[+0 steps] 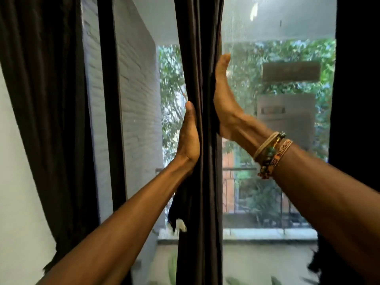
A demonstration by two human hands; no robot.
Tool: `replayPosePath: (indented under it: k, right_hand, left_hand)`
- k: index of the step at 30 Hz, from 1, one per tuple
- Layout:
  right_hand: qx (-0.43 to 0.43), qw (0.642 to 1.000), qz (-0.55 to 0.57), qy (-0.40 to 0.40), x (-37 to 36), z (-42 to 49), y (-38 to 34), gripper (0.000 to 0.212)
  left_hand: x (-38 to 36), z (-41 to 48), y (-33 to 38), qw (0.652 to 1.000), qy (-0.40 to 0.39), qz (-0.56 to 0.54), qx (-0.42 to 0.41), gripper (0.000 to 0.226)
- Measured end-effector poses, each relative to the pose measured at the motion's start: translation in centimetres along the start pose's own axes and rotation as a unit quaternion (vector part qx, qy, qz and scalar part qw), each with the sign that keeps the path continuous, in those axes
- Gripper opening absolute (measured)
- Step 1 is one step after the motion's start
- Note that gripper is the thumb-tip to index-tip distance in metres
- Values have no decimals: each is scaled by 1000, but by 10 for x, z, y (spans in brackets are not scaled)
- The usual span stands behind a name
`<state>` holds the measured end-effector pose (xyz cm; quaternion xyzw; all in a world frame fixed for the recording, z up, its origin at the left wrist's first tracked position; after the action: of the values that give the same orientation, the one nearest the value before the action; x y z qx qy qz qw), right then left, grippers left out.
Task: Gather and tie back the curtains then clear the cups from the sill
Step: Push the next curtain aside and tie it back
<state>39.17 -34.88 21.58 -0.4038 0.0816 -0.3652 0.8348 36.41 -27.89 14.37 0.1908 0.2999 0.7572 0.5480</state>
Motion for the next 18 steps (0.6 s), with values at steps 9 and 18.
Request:
replayPosePath:
  k: [9, 18]
  right_hand:
    - [-102, 991, 15, 83, -53, -119, 116, 84]
    - [-135, 987, 42, 81, -55, -139, 139, 71]
  left_hand:
    - [4, -94, -85, 992, 31, 59, 106, 47]
    - [4, -119, -110, 979, 25, 1, 203, 54]
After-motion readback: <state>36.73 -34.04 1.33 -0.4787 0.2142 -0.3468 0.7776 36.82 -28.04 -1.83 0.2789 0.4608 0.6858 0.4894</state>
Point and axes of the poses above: each hand's wrist, its own z-axis towards the middle knuckle, its own x-axis out of the back of the hand, y = z × x, the point moved 6 cm from there along z, towards the middle knuckle, and after that the axes turned 7 degrees about -y, right-handed, at the moved point
